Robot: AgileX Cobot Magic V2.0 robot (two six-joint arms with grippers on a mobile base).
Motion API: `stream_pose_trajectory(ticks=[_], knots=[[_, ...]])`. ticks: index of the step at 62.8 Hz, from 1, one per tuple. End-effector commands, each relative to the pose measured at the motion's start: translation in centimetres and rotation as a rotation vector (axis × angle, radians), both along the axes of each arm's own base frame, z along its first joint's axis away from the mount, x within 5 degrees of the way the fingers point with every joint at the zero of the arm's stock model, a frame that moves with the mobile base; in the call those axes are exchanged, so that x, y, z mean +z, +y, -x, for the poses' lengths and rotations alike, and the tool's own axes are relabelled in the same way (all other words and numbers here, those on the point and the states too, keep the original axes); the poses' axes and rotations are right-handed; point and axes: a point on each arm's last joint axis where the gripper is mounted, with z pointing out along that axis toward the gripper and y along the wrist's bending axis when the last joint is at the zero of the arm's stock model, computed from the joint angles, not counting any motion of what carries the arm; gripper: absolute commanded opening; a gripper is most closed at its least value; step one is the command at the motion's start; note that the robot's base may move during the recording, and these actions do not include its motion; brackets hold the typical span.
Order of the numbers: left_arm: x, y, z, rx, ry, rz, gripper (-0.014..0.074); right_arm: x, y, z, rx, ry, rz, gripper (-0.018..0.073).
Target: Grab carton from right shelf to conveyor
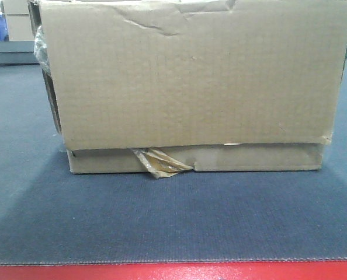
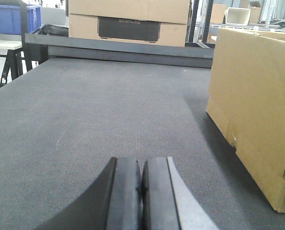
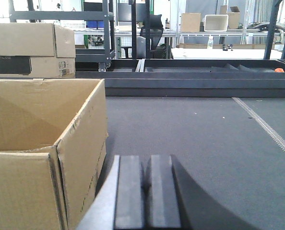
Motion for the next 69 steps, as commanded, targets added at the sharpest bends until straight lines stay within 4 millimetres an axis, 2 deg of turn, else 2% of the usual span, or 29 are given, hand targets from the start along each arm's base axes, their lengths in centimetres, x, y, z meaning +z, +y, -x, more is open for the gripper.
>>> stream_pose_trajectory(ticks=[1,10,16,35,43,46,49,69], knots=[[0.3,0.0,0.1,0.002,-0.030,0.001,0.0001,0.2,0.0,0.1,-0.005,-0.028,0.009,-0.0067],[0.3,0.0,0.1,0.004,-0.030,0.001,0.0001,-0.3,-0.1,0.0,-0.016,-0.007,-0.011,-0.0067],[0.3,0.0,0.1,0.004,-0.030,0.001,0.0001,-1.4,-0.1,-0.3,-0.036,0.008,-0.005,-0.0067],[0.3,0.0,0.1,0.004,-0.030,0.001,0.0001,-7.2,-0.2,0.3,-0.058,-0.067,-0.009,-0.0067],[0.3,0.0,0.1,0.004,-0.030,0.001,0.0001,-10.0,-0.3,-0.3,-0.065,-0.061,-0.010,-0.0067],[0.3,0.0,0.1,0.004,-0.030,0.001,0.0001,-9.7,-0.3,-0.3,-0.068,-0.108,-0.012,-0.0067],[0.3,0.0,0.1,0.004,-0.030,0.001,0.0001,-10.2,-0.3,-0.3,-0.063,-0.052,-0.010,-0.0067],[0.3,0.0,0.1,0.004,-0.030,0.001,0.0001,-10.2,-0.3,-0.3,-0.063,-0.058,-0.010,-0.0067]])
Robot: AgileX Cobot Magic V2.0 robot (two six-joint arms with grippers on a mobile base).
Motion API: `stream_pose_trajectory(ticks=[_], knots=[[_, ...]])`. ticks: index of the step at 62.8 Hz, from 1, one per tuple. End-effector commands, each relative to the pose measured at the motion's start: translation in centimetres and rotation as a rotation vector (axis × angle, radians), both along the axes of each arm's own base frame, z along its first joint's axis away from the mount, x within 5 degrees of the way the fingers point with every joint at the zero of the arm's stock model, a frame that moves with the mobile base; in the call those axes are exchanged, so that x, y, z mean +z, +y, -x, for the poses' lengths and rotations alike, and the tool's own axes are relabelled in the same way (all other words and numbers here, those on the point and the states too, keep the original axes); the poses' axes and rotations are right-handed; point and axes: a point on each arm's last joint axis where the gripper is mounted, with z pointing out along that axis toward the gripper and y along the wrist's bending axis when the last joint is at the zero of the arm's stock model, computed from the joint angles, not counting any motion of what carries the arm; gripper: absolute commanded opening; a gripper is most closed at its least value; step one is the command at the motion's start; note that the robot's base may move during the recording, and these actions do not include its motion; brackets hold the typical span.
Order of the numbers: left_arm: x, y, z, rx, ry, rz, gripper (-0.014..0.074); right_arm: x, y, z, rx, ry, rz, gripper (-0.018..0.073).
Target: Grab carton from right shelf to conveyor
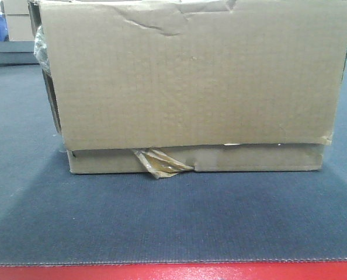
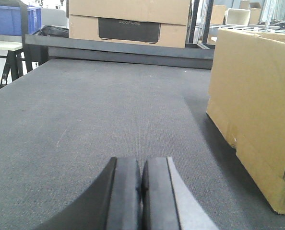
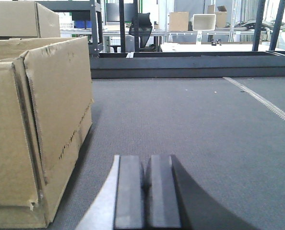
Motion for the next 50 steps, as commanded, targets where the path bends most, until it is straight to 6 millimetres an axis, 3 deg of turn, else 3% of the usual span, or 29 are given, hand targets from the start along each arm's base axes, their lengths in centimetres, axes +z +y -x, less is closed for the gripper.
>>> stream_pose_trajectory(ticks=[1,50], knots=[[0.25,0.01,0.05,0.004,-0.026,0.002,0.0001,0.32,-0.03,0.09,-0.005,-0.038,0.004,-0.0067],[0.25,0.01,0.05,0.004,-0.026,0.002,0.0001,0.32,-0.03,0.09,-0.005,-0.038,0.004,-0.0067]])
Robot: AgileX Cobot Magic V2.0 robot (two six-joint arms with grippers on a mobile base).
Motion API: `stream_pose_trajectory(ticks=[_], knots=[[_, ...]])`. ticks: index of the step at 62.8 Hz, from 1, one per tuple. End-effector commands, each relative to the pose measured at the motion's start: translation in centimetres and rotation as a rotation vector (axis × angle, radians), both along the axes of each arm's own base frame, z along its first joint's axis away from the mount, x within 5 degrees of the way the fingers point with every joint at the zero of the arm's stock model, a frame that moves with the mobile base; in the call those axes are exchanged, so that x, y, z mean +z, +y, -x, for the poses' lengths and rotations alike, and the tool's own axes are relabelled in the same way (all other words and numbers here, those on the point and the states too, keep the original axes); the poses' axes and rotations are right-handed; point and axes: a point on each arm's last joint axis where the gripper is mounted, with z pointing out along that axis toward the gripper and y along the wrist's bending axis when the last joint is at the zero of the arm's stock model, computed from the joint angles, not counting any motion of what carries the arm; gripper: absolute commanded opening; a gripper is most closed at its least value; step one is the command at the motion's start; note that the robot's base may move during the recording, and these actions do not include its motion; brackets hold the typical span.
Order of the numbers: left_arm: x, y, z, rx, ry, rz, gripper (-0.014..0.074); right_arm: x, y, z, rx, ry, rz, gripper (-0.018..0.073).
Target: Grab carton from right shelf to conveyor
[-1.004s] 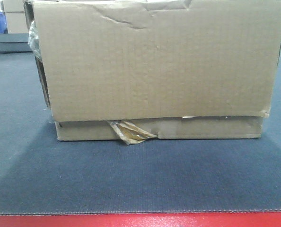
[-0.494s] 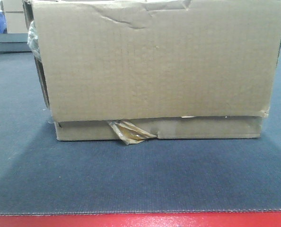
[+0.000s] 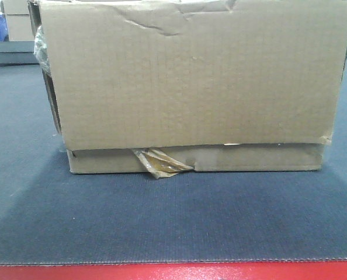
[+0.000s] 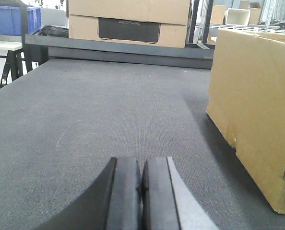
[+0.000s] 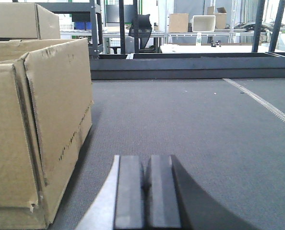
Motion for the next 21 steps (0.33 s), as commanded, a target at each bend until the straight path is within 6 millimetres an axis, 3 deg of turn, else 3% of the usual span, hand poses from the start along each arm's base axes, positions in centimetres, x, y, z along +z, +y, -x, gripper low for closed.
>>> stream_pose_trajectory(ticks=[1,21], knots=[[0.25,-0.01,0.05,0.000,-0.026,0.002,0.0001,0.30,-0.03,0.09,-0.004,-0.035,0.002,-0.0067],[0.25,-0.01,0.05,0.000,-0.026,0.002,0.0001,0.30,-0.03,0.09,-0.004,-0.035,0.002,-0.0067]])
